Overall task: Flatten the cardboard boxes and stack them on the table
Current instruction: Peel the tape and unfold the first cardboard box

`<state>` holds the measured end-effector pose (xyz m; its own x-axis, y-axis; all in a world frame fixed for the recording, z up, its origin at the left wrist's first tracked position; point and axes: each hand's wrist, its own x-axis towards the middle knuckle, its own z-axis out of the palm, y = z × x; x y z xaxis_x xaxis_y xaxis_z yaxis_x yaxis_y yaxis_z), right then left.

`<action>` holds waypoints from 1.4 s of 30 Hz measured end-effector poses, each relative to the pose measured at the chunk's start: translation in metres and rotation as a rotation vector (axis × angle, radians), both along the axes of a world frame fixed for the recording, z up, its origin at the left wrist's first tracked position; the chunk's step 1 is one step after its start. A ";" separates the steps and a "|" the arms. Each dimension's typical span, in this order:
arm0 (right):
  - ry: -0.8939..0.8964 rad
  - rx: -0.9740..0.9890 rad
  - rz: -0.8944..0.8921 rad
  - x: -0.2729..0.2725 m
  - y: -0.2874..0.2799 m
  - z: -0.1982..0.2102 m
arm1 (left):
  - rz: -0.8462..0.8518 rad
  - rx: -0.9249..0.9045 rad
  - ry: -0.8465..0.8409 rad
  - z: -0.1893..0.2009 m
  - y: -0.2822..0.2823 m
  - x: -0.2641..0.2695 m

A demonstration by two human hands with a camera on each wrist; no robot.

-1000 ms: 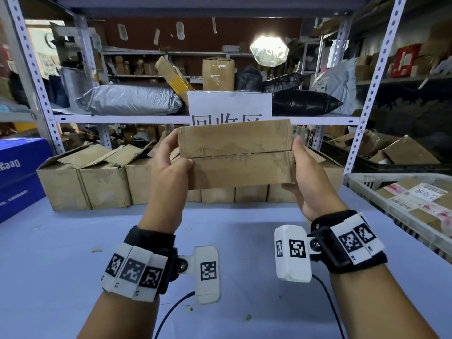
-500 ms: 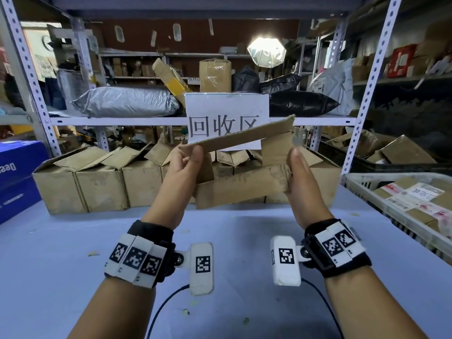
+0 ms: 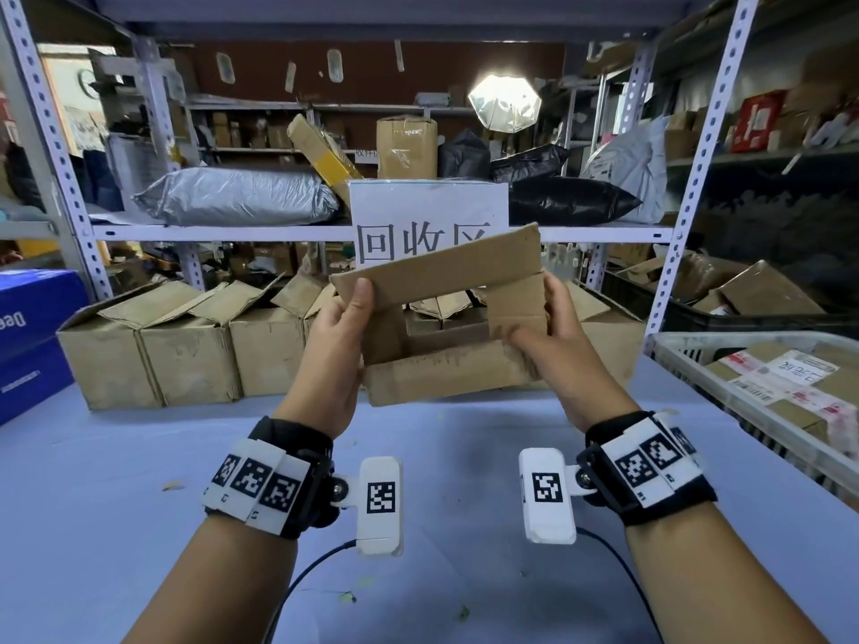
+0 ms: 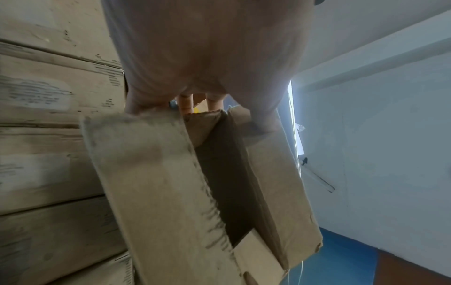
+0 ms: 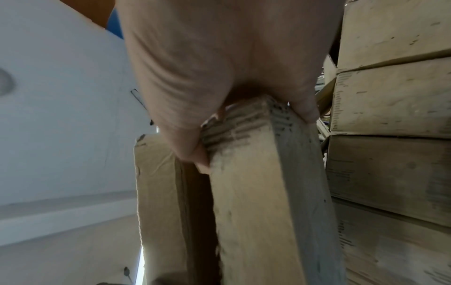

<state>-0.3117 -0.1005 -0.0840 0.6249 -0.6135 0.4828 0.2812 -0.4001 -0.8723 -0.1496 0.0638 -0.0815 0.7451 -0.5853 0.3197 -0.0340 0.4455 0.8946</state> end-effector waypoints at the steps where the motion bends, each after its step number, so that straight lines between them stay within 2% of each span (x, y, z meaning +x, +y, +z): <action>1: 0.017 -0.009 0.046 -0.001 -0.001 -0.001 | 0.004 -0.004 0.003 -0.001 -0.001 0.001; 3: 0.090 -0.034 0.184 -0.007 -0.003 -0.001 | 0.014 -0.013 0.011 -0.002 -0.001 0.004; 5: 0.244 -0.132 0.262 -0.012 -0.003 0.002 | 0.025 -0.011 0.030 -0.002 0.001 0.011; 8: 0.410 -0.333 0.210 -0.012 -0.001 0.005 | 0.029 -0.007 0.032 -0.002 0.002 0.020; 11: 0.348 -0.450 0.102 -0.007 0.003 0.005 | 0.042 0.025 -0.059 -0.002 0.000 0.021; 15: 0.269 -0.637 -0.078 -0.001 0.013 0.003 | 0.196 0.067 -0.170 -0.003 -0.008 0.020; 17: 0.253 -0.778 -0.159 0.001 0.021 0.001 | 0.247 0.037 -0.113 -0.003 -0.010 0.021; 22: 0.198 -1.024 -0.246 0.009 0.036 -0.003 | 0.313 -0.094 0.177 -0.007 -0.008 0.026; 24: 0.182 -1.024 -0.241 0.012 0.035 -0.005 | 0.335 -0.103 0.150 -0.006 -0.004 0.025; 27: 0.133 -0.944 -0.246 0.013 0.025 -0.005 | 0.259 -0.099 -0.087 -0.005 0.001 0.022; 29: 0.081 -0.842 -0.274 0.012 0.015 -0.004 | 0.195 -0.070 -0.168 -0.007 0.004 0.020; 37: -0.174 -0.431 -0.409 0.017 -0.007 -0.005 | -0.011 -0.065 -0.295 -0.013 0.004 0.005; 40: -0.243 -0.388 -0.435 0.016 -0.008 -0.006 | -0.020 -0.028 -0.355 -0.015 0.003 -0.003; 42: -0.201 -0.411 -0.466 0.013 -0.005 -0.006 | -0.025 -0.026 -0.362 -0.013 0.005 -0.007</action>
